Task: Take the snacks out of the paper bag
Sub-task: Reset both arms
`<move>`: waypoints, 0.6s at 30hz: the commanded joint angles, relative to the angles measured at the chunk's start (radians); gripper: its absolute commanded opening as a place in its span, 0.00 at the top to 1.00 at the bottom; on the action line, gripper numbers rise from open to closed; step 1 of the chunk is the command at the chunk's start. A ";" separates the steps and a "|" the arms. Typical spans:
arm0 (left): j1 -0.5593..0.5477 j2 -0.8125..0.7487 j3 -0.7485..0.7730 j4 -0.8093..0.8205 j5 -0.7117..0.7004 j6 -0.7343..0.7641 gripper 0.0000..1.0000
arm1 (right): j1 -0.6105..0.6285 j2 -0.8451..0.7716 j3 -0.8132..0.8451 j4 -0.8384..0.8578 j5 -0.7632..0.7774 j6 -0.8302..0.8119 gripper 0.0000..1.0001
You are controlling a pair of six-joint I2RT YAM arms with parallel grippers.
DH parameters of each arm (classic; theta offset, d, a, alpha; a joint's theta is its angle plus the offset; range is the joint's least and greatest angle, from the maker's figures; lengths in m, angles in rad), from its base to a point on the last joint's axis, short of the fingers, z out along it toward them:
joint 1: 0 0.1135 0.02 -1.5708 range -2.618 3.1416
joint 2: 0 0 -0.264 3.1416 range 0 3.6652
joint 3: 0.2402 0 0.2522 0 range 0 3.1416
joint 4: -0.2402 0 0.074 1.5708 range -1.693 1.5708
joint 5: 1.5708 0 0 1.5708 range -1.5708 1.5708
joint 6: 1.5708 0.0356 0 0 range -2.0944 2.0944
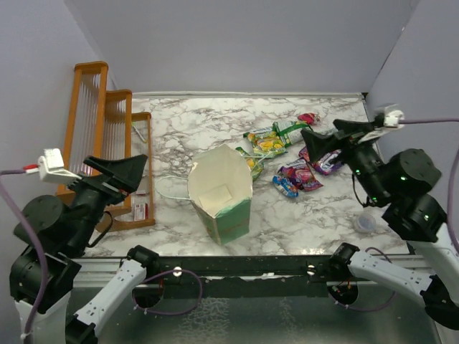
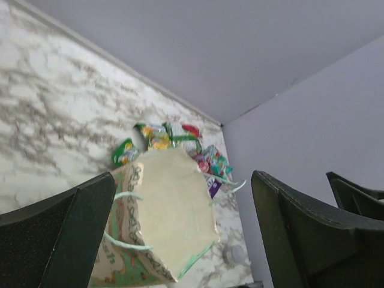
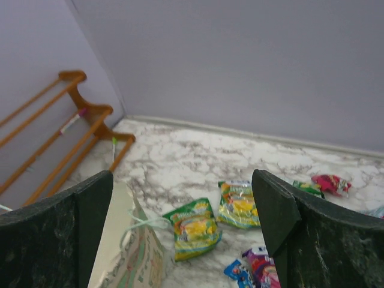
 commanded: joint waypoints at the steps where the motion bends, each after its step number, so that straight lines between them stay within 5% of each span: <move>1: -0.004 0.117 0.200 0.098 -0.082 0.253 0.01 | -0.003 -0.052 0.127 -0.051 -0.014 -0.012 0.01; 7: -0.004 0.200 0.328 0.181 -0.088 0.400 0.01 | -0.003 -0.081 0.208 -0.046 -0.011 -0.042 0.01; 18: -0.004 0.207 0.337 0.302 -0.106 0.488 0.01 | -0.003 -0.081 0.235 -0.055 0.067 -0.045 0.01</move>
